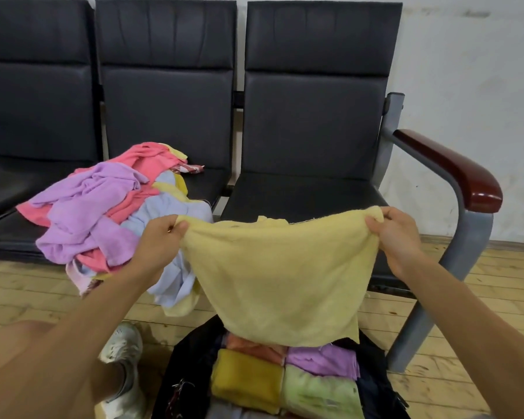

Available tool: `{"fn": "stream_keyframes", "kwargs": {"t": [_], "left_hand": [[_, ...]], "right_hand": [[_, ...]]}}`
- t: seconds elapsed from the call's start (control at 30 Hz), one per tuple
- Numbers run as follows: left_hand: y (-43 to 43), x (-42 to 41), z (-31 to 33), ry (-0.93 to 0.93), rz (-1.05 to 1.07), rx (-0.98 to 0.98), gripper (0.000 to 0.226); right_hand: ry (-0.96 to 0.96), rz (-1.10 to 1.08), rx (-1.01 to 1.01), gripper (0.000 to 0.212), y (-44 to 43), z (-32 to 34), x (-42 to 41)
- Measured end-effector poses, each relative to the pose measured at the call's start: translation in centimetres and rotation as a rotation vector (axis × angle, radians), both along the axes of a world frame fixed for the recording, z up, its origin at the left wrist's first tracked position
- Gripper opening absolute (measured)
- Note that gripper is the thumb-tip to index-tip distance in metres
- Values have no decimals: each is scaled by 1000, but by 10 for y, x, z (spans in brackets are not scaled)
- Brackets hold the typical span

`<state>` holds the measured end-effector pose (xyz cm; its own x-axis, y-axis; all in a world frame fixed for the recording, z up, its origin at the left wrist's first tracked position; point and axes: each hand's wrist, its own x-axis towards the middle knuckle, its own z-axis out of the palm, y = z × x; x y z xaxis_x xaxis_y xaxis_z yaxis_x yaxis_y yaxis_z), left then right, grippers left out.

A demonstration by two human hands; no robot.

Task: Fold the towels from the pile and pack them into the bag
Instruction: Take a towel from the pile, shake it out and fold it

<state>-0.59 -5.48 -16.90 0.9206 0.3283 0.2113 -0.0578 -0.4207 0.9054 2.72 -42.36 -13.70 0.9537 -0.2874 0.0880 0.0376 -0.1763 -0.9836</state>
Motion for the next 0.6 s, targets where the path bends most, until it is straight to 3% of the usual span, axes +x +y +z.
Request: {"fn": "stream_keyframes", "kwargs": {"t": [0.1, 0.3, 0.43, 0.6], "left_hand": [[-1, 3, -2, -12, 35, -37, 29], [-15, -2, -1, -88, 34, 119, 17], [-18, 3, -2, -108, 100, -6, 14], [-20, 7, 1, 58, 130, -403, 17]], "right_hand": [[-25, -33, -163, 17, 3, -4, 5], [3, -47, -301, 21, 0, -12, 8], [47, -60, -162, 25, -1, -12, 8], [112, 58, -81, 19, -3, -9, 6]]}}
